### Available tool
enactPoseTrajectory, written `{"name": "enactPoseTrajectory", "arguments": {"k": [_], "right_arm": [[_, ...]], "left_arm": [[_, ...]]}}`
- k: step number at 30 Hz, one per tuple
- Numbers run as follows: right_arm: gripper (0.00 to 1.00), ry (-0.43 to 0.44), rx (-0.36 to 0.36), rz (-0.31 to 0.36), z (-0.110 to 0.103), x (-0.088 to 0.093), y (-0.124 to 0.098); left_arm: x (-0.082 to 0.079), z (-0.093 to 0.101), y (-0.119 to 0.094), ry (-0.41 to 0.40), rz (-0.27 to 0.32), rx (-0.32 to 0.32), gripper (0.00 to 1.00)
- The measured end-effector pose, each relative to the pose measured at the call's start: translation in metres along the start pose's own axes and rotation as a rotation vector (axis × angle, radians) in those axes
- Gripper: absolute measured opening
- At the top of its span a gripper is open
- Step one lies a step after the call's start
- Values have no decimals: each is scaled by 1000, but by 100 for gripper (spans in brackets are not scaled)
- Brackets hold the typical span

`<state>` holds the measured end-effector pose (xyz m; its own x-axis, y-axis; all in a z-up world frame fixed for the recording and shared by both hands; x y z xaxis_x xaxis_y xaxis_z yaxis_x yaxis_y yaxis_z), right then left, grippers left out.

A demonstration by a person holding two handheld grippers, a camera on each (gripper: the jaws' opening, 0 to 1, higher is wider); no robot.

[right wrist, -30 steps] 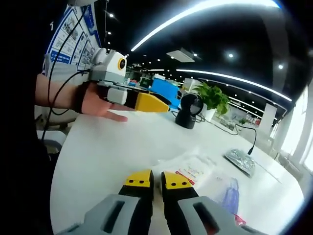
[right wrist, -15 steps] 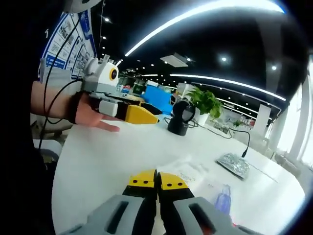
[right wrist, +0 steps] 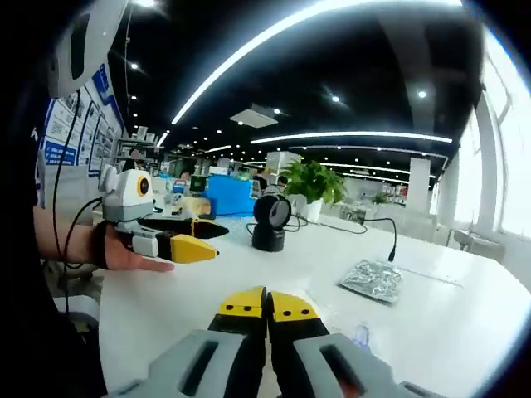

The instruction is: Clip sheet goods on table flip sheet goods clip sheet goods scan sheet goods put sheet goods back to table

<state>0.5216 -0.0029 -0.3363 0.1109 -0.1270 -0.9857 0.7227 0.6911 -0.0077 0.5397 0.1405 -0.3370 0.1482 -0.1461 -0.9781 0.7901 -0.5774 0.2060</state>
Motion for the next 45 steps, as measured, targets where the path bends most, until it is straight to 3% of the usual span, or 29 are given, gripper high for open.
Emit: {"name": "enactPoseTrajectory", "arguments": {"k": [6,11,18,39,45], "right_arm": [[0,-34,17,7,4,-3,-1],[0,-16,51,12,14,-6,-3],[0,87,118,40,32,-15,-8],[0,111,292,85,80,-36,-16],[0,108,310,105,90,-46,-16]], "left_arm": [[1,0,0,6,-5,-3,42],[2,1,1,9,-9,0,42],[3,2,2,11,-13,2,42],[3,1,2,7,-15,1,42],[2,1,2,5,-13,3,42]]}}
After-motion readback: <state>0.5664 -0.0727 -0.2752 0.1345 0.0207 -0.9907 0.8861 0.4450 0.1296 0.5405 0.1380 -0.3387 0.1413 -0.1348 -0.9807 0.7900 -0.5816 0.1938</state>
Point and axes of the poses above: the point that each gripper's makers call its tool centre point, and the gripper's own axes: y roughly forward along the fingers, z roughly to its right, x roughly out of its underside, the point moved 2 cm from there along -y, roughly backward along the fingers, and after that the axes turned 6 degrees about z, right-handed, at the moved point
